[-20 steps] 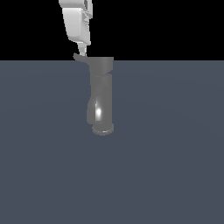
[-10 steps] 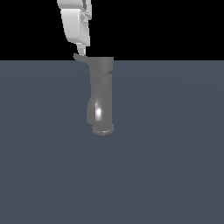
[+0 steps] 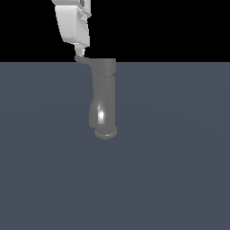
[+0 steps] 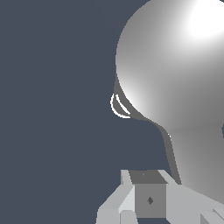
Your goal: Turn on the faucet by rotating a designated handle.
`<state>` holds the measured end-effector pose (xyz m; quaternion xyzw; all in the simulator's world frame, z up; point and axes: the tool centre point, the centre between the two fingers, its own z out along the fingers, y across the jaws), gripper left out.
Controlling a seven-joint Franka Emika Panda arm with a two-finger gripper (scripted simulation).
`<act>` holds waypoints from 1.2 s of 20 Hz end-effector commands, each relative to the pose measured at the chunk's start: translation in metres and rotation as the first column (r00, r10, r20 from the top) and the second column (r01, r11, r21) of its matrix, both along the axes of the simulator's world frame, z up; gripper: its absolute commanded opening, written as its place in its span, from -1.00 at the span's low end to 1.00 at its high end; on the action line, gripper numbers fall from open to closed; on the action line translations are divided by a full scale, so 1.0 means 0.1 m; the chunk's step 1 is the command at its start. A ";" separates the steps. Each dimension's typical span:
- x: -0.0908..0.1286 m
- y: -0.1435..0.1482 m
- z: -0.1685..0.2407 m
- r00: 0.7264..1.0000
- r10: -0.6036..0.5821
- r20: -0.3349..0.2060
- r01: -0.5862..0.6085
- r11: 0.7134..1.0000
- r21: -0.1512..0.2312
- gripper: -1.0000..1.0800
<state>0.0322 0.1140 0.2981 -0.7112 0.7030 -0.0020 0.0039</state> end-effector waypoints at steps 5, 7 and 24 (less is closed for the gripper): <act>-0.25 0.07 0.00 1.000 0.003 -0.009 -0.003 1.000 -0.003 -1.00; -0.31 0.09 0.00 1.000 0.003 -0.009 -0.003 1.000 -0.003 -1.00; -0.70 -0.14 0.00 1.000 0.003 -0.006 -0.003 1.000 -0.002 -1.00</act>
